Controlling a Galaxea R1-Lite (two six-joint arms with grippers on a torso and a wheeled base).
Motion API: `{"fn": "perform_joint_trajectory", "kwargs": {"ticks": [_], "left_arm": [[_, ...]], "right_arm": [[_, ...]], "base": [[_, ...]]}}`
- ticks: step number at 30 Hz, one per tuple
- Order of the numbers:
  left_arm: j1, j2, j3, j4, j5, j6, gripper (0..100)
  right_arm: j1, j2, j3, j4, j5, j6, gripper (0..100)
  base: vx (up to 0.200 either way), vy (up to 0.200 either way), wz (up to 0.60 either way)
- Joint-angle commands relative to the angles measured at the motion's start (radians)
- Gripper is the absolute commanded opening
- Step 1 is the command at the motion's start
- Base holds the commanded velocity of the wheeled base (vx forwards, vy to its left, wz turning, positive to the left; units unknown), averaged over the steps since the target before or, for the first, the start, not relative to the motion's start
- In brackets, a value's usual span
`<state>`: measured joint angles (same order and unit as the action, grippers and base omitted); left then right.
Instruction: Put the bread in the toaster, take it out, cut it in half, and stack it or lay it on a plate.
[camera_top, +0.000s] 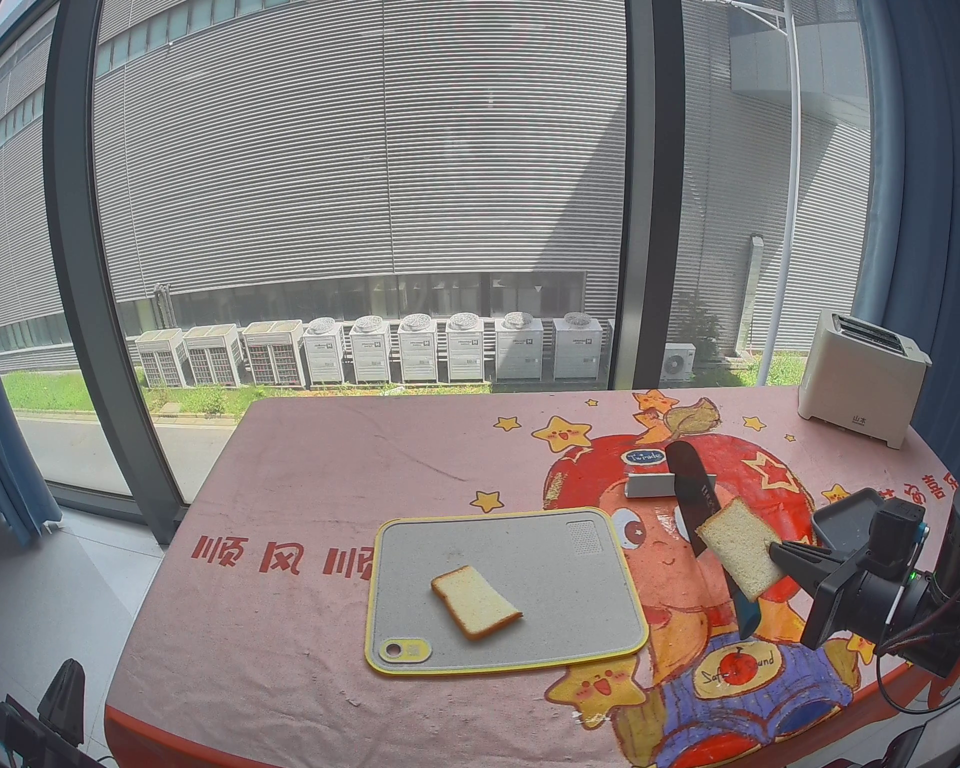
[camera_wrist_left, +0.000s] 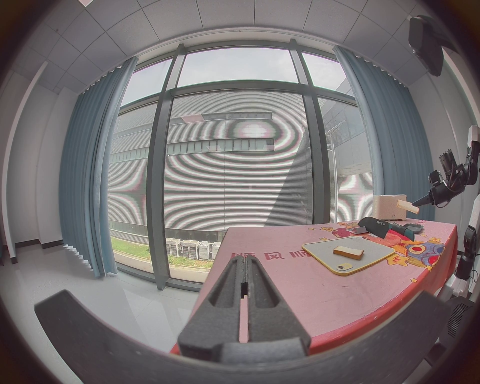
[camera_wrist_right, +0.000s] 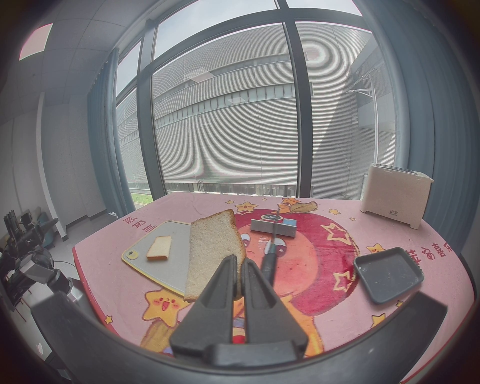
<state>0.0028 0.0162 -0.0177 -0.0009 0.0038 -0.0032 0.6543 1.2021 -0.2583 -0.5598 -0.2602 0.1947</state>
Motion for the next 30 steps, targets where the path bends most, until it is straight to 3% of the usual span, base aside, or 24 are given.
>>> {"fn": "perform_joint_trajectory", "kwargs": {"ticks": [1,30], "left_arm": [[0.0,-0.016,0.018,-0.001,0.001,0.0,0],[0.0,-0.016,0.018,-0.001,0.001,0.0,0]], "right_arm": [[0.001,0.002,0.001,0.0,-0.001,0.0,0],[0.001,0.01,-0.009,-0.014,-0.002,-0.008,0]], "base": [[0.0,-0.2,0.0],[0.0,-0.2,0.0]]}}
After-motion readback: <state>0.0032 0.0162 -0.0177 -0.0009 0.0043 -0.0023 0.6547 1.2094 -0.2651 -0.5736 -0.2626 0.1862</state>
